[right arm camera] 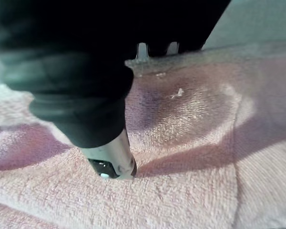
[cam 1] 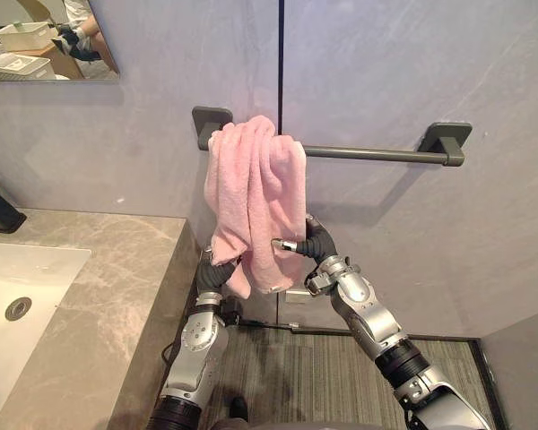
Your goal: Organize washtable
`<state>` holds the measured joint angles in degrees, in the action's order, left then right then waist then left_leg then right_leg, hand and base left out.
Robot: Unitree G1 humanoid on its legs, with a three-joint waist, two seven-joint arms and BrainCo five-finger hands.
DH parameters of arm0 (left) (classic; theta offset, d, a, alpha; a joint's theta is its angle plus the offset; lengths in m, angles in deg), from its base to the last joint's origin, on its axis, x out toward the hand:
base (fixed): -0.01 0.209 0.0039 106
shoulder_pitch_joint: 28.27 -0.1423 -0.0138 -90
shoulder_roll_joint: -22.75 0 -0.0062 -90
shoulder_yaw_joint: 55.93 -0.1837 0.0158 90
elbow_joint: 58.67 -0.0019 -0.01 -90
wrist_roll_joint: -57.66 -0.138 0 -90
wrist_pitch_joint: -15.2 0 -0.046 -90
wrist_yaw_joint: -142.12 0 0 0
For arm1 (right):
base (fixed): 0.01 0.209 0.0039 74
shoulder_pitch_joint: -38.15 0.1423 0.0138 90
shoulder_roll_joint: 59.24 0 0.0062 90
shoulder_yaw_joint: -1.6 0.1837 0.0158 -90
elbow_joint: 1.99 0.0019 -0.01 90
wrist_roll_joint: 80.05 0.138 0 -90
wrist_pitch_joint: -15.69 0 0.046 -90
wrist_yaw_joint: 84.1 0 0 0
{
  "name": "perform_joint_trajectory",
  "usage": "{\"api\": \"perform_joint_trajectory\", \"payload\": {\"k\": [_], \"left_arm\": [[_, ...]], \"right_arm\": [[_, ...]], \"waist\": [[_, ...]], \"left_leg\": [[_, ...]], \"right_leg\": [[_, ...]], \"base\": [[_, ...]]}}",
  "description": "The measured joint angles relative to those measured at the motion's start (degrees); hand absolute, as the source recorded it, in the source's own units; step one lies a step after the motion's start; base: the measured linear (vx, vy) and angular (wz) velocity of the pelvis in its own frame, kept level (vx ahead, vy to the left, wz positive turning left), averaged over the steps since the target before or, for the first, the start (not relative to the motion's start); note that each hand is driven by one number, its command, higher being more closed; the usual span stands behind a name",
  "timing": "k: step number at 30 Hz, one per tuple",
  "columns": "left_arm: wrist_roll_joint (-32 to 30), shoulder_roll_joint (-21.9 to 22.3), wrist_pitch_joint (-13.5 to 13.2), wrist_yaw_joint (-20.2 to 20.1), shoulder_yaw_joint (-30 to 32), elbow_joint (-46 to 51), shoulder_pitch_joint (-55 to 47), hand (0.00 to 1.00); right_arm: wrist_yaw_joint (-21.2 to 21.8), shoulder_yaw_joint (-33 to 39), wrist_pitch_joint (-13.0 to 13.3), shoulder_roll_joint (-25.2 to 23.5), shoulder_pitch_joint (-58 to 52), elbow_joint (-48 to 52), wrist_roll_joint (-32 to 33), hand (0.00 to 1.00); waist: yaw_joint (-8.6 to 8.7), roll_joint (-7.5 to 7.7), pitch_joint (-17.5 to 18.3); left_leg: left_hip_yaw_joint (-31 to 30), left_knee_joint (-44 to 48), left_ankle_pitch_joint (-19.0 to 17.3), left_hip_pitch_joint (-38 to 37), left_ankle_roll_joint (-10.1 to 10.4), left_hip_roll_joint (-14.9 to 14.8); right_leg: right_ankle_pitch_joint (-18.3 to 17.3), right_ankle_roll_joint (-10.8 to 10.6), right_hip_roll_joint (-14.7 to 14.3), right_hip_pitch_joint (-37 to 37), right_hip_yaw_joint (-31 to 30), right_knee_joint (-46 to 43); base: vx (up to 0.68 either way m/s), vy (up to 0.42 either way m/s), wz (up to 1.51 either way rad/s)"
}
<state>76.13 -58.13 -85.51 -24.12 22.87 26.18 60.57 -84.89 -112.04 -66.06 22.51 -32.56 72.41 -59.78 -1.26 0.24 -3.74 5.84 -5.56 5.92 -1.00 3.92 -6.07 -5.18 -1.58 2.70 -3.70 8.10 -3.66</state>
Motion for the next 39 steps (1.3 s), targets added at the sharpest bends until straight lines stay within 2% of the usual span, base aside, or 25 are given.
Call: {"api": "perform_joint_trajectory", "payload": {"k": [8, 19, 28, 39], "left_arm": [[0.0, -0.1, 0.0, -0.02, 0.04, 0.01, 0.06, 1.0], [-0.06, 0.16, 0.01, -1.18, 0.35, 0.04, 0.06, 1.0], [-0.09, 1.05, 0.01, -1.31, 0.63, 0.05, 0.04, 1.0], [-0.12, 1.12, 0.02, -2.58, 0.63, 0.05, 0.04, 1.0]], "right_arm": [[0.82, 1.15, 0.02, 0.11, -0.33, 0.09, 0.41, 1.0], [0.87, 9.89, 0.36, -0.56, -7.52, 4.31, 0.44, 1.0], [0.88, 13.39, 0.48, -0.71, -11.9, 8.12, -0.21, 1.0], [0.72, 17.54, 0.71, -1.85, -13.42, 8.17, -0.62, 1.0]], "waist": [[0.12, 0.06, -0.01], [0.33, 0.11, 0.0], [0.37, 0.11, 0.01], [0.49, 0.11, 0.01]], "left_leg": [[-0.08, -0.01, 0.31, 0.11, 0.45, -0.83], [0.37, 0.0, 0.34, 0.1, 0.52, -1.0], [0.56, 0.0, 0.33, -0.03, 0.53, -1.0], [0.83, 0.0, 0.31, -0.29, 0.55, -0.99]], "right_leg": [[0.17, 0.27, -0.78, 0.04, 0.02, 0.15], [0.51, 0.32, -0.96, -0.07, -0.38, 0.88], [0.53, 0.29, -0.94, -0.12, -0.52, 0.92], [0.58, 0.21, -0.9, -0.22, -0.77, 0.98]], "base": [[0.0, 0.0, 0.0], [0.0, 0.001, -0.01], [0.0, 0.0, 0.0], [0.0, 0.0, 0.0]]}}
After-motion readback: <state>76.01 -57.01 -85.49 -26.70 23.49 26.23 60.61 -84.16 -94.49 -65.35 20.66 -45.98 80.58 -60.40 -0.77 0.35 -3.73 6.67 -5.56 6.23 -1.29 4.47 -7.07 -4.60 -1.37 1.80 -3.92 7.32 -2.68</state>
